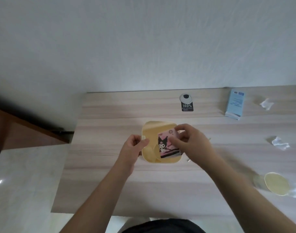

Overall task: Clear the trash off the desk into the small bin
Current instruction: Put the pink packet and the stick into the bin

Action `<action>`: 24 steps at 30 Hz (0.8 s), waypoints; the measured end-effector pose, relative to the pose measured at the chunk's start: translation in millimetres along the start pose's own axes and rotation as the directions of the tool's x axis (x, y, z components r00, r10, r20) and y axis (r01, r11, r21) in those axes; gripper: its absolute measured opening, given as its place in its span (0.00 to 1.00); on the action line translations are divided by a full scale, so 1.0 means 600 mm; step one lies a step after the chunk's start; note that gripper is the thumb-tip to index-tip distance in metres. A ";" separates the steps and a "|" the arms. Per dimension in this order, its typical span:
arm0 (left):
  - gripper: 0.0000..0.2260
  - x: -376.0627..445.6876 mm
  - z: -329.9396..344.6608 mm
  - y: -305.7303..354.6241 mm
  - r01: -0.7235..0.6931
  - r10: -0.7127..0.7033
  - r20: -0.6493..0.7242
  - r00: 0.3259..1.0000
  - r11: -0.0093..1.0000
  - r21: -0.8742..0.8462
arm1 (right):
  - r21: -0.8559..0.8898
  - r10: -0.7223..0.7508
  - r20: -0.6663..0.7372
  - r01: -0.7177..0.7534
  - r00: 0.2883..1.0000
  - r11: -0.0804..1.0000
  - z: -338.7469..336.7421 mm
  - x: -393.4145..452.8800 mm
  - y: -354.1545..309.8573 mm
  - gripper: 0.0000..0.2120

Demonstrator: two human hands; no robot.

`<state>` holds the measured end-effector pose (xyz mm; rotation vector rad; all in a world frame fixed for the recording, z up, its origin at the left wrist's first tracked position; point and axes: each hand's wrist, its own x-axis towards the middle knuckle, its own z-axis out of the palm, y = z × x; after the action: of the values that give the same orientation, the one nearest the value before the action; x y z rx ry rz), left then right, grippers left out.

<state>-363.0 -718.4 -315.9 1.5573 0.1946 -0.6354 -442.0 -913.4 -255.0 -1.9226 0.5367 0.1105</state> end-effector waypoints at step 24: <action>0.09 -0.059 -0.161 -0.016 0.009 0.002 0.083 0.997 0.992 -0.123 | -0.118 0.019 0.047 -0.014 0.999 0.993 0.204 -0.049 -0.067 0.17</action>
<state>-370.5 -615.4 -310.1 1.4092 0.1713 -0.6768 -431.0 -781.8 -261.6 -2.0249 0.5238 0.2026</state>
